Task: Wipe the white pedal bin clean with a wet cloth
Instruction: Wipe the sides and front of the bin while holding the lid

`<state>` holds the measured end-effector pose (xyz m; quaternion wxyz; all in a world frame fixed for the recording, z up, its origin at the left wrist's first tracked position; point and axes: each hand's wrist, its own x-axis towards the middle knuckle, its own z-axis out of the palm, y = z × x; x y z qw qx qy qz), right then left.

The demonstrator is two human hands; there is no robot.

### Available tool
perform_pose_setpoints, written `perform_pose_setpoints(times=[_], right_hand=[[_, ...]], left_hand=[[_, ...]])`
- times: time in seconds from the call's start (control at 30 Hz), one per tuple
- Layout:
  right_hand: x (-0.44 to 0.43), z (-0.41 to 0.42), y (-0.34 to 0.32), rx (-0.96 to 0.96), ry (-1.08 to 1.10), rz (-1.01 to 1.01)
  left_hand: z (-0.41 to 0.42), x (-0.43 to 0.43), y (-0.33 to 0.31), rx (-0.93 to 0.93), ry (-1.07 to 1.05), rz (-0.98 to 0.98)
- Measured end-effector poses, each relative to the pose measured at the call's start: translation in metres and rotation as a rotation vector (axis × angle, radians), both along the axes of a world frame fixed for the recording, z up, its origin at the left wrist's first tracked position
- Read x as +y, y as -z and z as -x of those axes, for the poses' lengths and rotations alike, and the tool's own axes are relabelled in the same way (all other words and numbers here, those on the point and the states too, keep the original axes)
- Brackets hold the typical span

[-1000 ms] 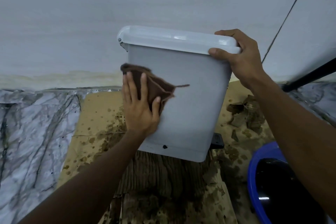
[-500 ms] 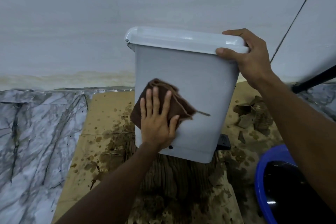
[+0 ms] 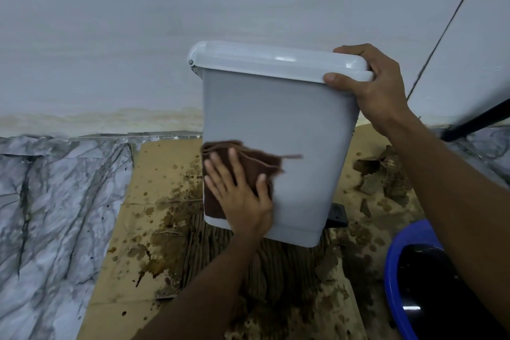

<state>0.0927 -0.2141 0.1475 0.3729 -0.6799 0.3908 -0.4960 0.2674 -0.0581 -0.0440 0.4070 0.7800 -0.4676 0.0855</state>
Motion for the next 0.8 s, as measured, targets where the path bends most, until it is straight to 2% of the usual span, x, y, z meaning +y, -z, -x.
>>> perform_pose_setpoints(times=[0.13, 0.23, 0.3, 0.43, 0.5, 0.53, 0.67, 0.73, 0.8], right_hand=[[0.001, 0.001, 0.0, -0.003, 0.006, 0.0], [0.002, 0.001, 0.0, -0.002, 0.004, -0.002], [0.001, 0.0, 0.0, -0.001, 0.008, -0.002], [0.002, -0.001, 0.0, 0.001, 0.017, -0.004], [0.003, -0.001, 0.0, 0.003, 0.014, -0.004], [0.003, -0.001, 0.0, 0.004, 0.012, 0.0], [0.004, 0.001, -0.001, 0.01, 0.015, 0.005], [0.004, 0.001, -0.001, 0.016, 0.017, 0.006], [0.004, 0.0, -0.001, 0.012, 0.024, 0.003]], left_hand=[[0.028, -0.01, -0.011, 0.686, -0.42, 0.106], [0.046, -0.017, -0.027, 1.027, -0.526, 0.071], [0.059, -0.019, -0.041, 1.059, -0.476, 0.012], [0.058, -0.015, -0.029, 0.647, -0.267, 0.056], [0.041, -0.016, -0.017, 0.571, -0.313, 0.097], [0.034, -0.016, -0.014, 0.63, -0.38, 0.108], [0.034, -0.015, -0.024, 1.097, -0.642, 0.088], [0.047, -0.013, -0.033, 1.189, -0.629, 0.058], [0.063, -0.009, -0.037, 1.142, -0.534, 0.026]])
